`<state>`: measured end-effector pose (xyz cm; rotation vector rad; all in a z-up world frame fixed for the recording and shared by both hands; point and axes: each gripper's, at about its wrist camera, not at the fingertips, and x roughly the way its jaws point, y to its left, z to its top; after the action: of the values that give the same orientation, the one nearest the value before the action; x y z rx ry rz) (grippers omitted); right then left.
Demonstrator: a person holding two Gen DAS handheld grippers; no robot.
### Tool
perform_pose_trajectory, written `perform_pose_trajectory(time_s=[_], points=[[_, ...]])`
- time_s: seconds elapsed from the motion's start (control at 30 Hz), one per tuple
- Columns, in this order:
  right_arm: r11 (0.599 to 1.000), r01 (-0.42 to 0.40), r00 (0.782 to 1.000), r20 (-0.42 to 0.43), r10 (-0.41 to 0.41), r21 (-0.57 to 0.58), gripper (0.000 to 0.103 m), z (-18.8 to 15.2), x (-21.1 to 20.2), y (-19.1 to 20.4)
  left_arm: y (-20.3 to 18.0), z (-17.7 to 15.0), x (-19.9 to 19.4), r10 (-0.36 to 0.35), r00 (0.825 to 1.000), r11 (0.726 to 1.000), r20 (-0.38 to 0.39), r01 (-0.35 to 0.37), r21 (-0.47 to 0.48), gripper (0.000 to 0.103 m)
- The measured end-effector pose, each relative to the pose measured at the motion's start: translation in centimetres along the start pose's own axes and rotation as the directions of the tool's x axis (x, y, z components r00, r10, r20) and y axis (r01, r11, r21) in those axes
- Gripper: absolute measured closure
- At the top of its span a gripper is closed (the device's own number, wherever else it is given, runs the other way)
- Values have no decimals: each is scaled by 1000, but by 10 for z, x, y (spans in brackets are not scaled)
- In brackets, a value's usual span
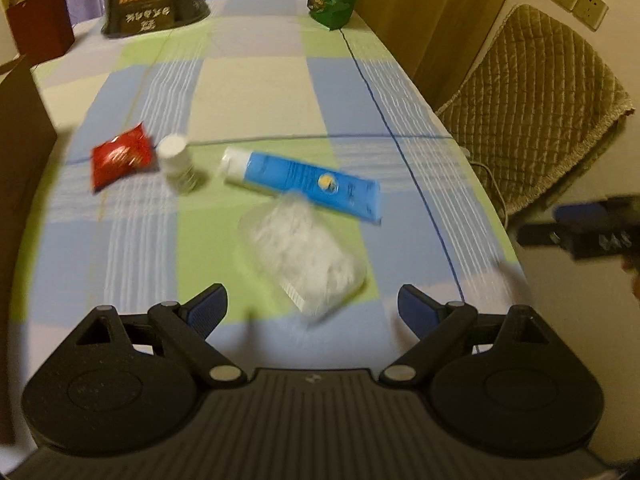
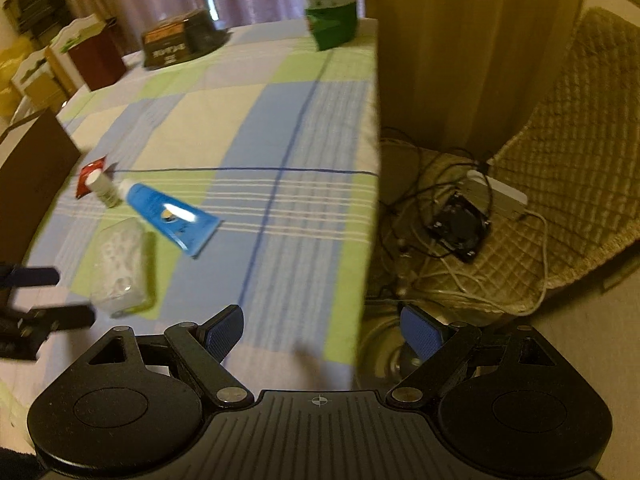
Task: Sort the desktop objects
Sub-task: 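Grasp the clear floss box with the left tool while the right tool grasps the blue tube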
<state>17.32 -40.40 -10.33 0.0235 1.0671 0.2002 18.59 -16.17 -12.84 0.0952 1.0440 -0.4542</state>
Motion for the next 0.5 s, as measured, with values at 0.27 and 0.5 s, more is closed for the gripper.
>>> perform_pose_trajectory(time_s=[0.27, 0.5], points=[[1000, 8, 1000, -16, -7, 28, 15, 0, 4, -8, -6, 21, 42, 90, 996, 995, 4, -91, 45, 24], [999, -44, 999, -18, 43, -27, 15, 10, 23, 11, 26, 9, 32, 97, 995, 995, 9, -97, 30, 51]])
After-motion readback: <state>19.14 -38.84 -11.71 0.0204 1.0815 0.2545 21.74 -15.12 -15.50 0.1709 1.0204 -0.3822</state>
